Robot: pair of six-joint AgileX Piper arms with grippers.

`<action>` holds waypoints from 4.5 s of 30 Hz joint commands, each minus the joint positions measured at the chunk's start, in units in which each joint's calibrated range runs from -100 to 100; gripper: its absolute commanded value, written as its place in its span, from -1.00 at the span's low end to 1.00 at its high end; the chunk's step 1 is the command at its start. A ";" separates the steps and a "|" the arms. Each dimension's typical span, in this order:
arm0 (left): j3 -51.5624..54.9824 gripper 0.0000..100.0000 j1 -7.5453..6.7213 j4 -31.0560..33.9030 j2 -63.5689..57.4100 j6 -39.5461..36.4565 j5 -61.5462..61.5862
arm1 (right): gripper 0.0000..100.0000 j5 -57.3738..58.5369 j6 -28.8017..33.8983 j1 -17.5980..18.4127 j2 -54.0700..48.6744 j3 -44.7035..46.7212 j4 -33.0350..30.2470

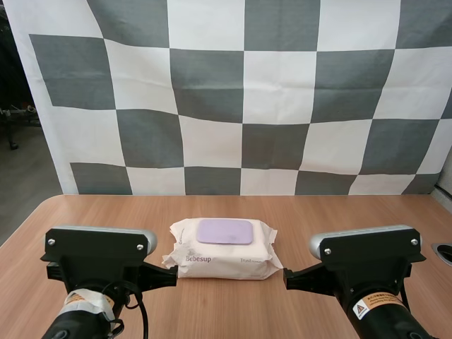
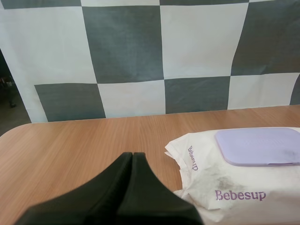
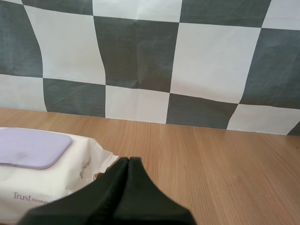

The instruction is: Open the wet wipes lid

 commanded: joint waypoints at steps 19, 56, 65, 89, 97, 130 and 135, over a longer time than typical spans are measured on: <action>0.00 -0.99 0.01 0.00 0.00 0.04 -0.12 | -1.00 -0.10 0.03 0.01 0.00 0.00 0.05; 0.00 -0.99 0.01 0.00 0.00 0.04 -0.12 | -1.00 -0.10 0.03 0.01 0.00 0.00 0.05; 0.00 -0.99 0.01 1.47 0.00 0.04 -13.59 | -1.00 -0.10 0.03 0.01 0.00 0.00 0.05; -17.66 -1.00 0.01 3.75 1.18 10.53 -94.17 | -1.00 -108.14 -3.06 0.01 0.00 -9.49 -1.83; -51.27 -1.00 0.01 3.75 20.66 19.58 -47.67 | -1.00 -46.72 -15.48 -0.09 19.65 -47.62 -13.41; -24.31 -1.00 10.59 23.78 46.05 20.39 -2.30 | -1.00 10.36 -24.30 -0.82 49.28 -43.68 -25.19; -23.80 -1.00 13.74 -1.21 50.85 40.72 -0.81 | -1.00 9.25 -24.21 -0.82 49.28 -42.90 -25.19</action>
